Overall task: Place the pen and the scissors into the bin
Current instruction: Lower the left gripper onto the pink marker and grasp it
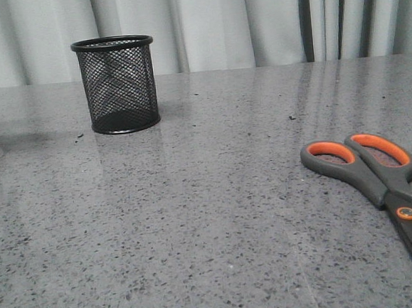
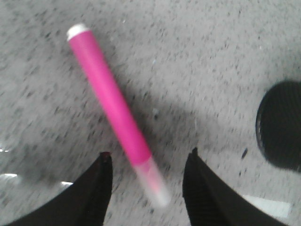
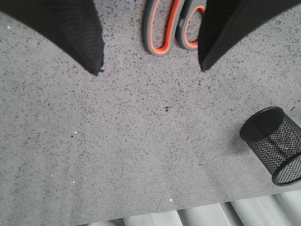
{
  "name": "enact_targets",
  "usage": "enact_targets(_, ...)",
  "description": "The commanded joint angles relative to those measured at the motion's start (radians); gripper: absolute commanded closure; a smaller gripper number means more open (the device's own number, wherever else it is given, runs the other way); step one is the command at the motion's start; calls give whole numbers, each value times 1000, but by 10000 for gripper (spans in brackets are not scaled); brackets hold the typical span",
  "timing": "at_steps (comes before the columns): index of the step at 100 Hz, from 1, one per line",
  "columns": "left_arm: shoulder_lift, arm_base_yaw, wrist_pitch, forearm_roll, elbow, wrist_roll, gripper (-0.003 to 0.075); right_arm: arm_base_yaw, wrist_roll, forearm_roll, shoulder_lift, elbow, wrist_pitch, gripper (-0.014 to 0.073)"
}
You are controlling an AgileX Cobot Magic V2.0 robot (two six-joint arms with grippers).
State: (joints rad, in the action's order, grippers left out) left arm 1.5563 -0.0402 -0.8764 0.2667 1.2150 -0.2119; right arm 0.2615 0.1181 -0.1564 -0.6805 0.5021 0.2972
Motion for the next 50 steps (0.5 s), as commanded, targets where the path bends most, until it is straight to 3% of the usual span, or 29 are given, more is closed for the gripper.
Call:
enact_targets(1,3,4,24,26,77,-35,403,3,-2,1,-2,36,-54,195)
enact_targets(20,77,4,-16,-94,136,-142,404,3,-2,1,-2,36,-46,195)
enact_targets(50,155,4,-32,-111,143,-144,404,3,-2,1,-24,36,-51,195)
